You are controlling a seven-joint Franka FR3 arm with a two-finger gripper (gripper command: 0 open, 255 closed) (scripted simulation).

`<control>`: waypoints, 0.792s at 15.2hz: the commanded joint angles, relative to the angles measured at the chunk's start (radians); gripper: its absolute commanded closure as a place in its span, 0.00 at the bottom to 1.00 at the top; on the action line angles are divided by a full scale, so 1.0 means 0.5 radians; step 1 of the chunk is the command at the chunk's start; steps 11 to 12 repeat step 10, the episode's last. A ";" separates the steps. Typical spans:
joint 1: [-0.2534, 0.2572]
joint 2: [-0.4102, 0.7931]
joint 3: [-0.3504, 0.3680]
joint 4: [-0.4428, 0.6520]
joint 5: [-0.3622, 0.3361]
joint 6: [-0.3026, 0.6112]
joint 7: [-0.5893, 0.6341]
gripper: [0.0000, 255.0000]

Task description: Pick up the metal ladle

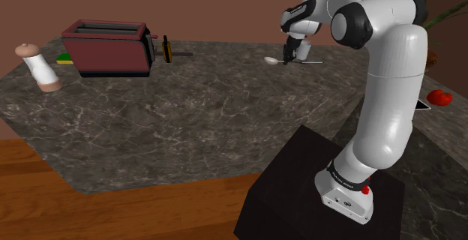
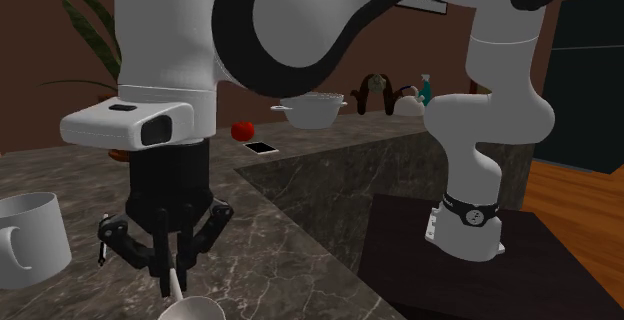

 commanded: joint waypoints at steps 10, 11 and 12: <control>0.031 -0.106 -0.049 0.112 -0.095 -0.196 0.066 1.00; 0.031 -0.106 -0.049 0.112 -0.095 -0.196 0.066 1.00; 0.031 -0.106 -0.049 0.112 -0.095 -0.196 0.066 1.00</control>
